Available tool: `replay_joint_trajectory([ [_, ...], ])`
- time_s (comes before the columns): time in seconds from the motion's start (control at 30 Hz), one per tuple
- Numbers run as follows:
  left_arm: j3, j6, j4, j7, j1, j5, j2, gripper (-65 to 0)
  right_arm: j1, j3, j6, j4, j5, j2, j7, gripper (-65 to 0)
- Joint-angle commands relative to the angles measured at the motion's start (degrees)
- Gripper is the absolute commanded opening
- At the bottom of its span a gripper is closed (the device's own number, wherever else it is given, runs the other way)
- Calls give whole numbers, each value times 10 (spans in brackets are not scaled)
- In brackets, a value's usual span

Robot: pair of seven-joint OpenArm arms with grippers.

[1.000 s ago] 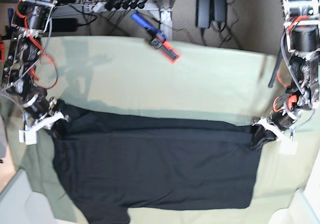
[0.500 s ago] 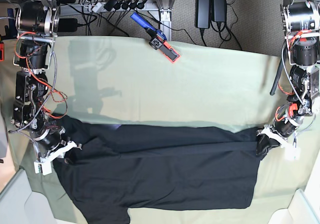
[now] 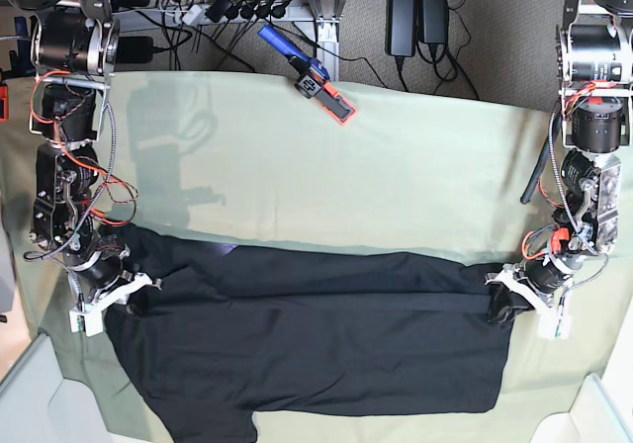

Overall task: Fold the T-shirt properly
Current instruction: 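Lift the held shirt edge with both grippers, then carry the lifted edge across the shirt toward its opposite edge with both grippers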

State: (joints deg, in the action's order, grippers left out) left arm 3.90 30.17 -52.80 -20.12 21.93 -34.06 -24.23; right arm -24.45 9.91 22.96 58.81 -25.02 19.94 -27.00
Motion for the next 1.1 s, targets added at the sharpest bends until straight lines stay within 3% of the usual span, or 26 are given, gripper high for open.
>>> replay_joint_trajectory([
  [0.0,-3,-6,-7,9,17,-6,-7,-492,-19,2,41,8,-7,9,25,-650],
  [0.03,-3,-6,-7,6,17,-5,-7,-451,-19,2,41,8,-7,9,32,-623],
  [0.1,-3,-6,-7,4,17,-4,-7,-348,-19,2,41,8,-7,9,37,-402],
  [0.17,-3,-9,-7,-8,17,-4,-7,-289,-19,2,40,8,-7,9,37,-209],
  [0.3,-19,-29,-14,-68,23,-10,-7,-289,-18,22,41,19,-10,10,32,-203],
  [0.47,-85,6,-59,-130,11,-85,-26,-289,-14,113,41,52,-31,13,-41,-203],
  [0.63,-99,25,-92,-141,-22,-121,-65,-289,-9,214,41,60,-76,30,-123,-204],
  [0.8,-99,39,-95,-147,-60,-139,-72,-289,51,263,41,60,-130,48,-146,-204],
  [0.9,-99,40,-95,-144,-80,-148,-70,-289,97,264,41,59,-154,36,-146,-204],
  [1.07,-99,42,-95,-144,-88,-155,-61,-289,126,264,41,59,-179,-11,-139,-204],
])
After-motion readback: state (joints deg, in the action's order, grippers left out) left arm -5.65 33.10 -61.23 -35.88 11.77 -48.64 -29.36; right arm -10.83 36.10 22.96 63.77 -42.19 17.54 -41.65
